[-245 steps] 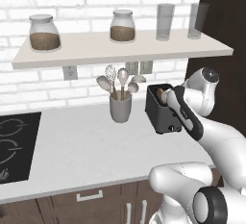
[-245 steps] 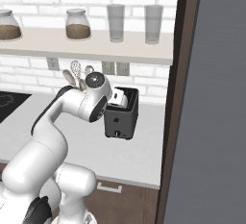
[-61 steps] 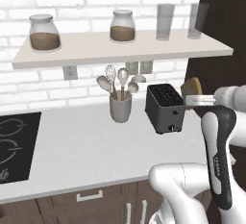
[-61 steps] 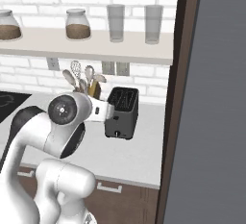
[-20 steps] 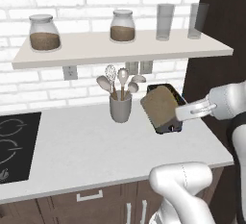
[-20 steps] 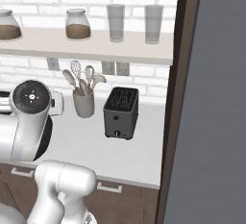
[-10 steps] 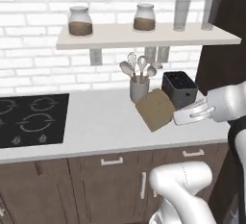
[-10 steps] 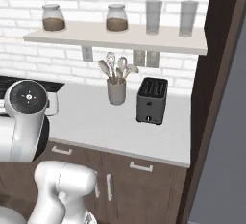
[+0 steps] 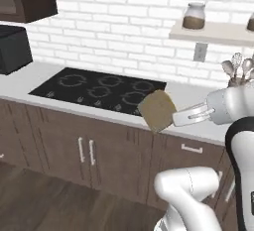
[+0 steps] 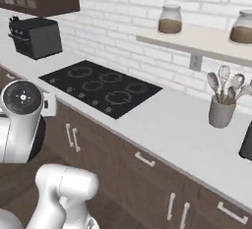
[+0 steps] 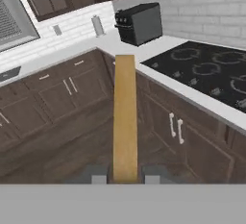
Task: Start the toaster. Once the lever pops up, take the bread to the plate on the dining counter.
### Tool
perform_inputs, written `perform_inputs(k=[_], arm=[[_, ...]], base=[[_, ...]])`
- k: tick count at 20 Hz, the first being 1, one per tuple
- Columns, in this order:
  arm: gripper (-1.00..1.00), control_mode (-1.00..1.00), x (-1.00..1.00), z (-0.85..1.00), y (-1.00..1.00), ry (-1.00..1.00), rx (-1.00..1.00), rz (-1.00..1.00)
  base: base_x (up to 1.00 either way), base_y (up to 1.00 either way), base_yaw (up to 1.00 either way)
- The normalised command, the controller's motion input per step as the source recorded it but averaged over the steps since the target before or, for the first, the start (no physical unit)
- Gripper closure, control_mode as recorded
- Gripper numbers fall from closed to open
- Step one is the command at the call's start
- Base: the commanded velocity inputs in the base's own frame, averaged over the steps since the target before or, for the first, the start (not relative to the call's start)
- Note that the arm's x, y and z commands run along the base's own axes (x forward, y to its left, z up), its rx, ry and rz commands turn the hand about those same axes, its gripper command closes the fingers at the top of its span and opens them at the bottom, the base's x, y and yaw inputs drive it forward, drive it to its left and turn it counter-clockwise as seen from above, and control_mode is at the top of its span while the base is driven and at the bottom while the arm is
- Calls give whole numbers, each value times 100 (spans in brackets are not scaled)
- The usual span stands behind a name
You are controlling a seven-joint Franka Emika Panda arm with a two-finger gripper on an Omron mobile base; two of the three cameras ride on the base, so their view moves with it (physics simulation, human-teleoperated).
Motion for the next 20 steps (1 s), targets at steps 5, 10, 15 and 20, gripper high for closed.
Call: perform_inputs(k=[5, 10, 15, 20], arm=[[100, 100, 0, 0, 0, 0, 0, 0], [100, 100, 0, 0, 0, 0, 0, 0], [100, 100, 0, 0, 0, 0, 0, 0], [100, 100, 0, 0, 0, 0, 0, 0]], base=[[0, 8, 100], [0, 0, 100], [0, 0, 100], [0, 0, 100]])
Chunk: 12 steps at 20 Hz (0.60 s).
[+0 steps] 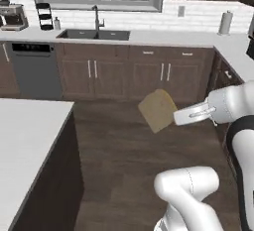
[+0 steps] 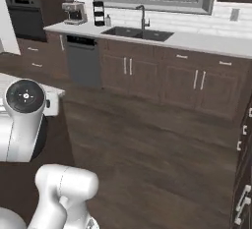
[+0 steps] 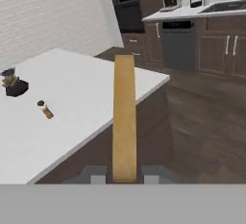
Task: Start the toaster. Once the lever pops up, take the bread to the plate on the dining counter.
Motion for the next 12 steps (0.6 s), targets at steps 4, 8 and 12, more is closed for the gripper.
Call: perform_inputs(k=[4, 8, 12], arm=[[100, 100, 0, 0, 0, 0, 0, 0], [100, 100, 0, 0, 0, 0, 0, 0], [100, 100, 0, 0, 0, 0, 0, 0]], base=[[0, 0, 100], [0, 0, 100], [0, 0, 100]])
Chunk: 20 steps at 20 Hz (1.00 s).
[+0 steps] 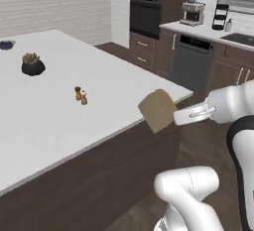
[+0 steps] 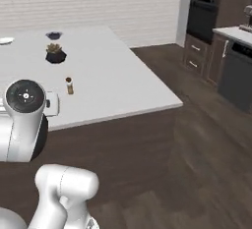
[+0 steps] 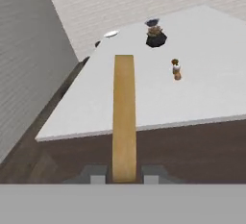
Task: Start the toaster. Once the lever pops up, take the bread to the plate on the dining counter.
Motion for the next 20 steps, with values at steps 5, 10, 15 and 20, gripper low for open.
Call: perform_inputs(k=[5, 10, 15, 20], arm=[[100, 100, 0, 0, 0, 0, 0, 0], [100, 100, 0, 0, 0, 0, 0, 0], [100, 100, 0, 0, 0, 0, 0, 0], [100, 100, 0, 0, 0, 0, 0, 0]], base=[[0, 10, 98], [0, 92, 58], [-6, 100, 47], [8, 100, 42]])
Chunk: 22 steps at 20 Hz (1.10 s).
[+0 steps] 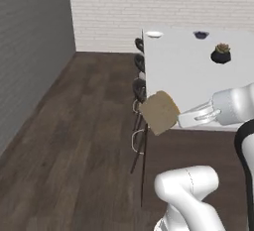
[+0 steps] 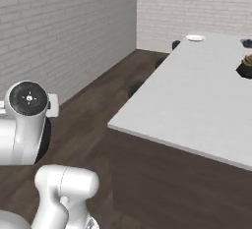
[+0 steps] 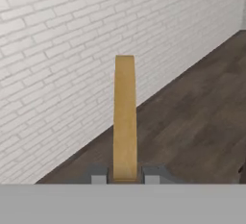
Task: Start the toaster. Once the lever pops up, take the bread to the plate on the dining counter.
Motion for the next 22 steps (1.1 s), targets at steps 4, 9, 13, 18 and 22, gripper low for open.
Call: perform_inputs(k=[4, 9, 13, 18, 22], arm=[[100, 100, 0, 0, 0, 0, 0, 0], [100, 100, 0, 0, 0, 0, 0, 0], [100, 100, 0, 0, 0, 0, 0, 0], [100, 100, 0, 0, 0, 0, 0, 0], [100, 100, 0, 0, 0, 0, 0, 0]], base=[[93, 100, 5], [100, 100, -10], [100, 100, -32], [97, 81, -53], [71, 68, -72]])
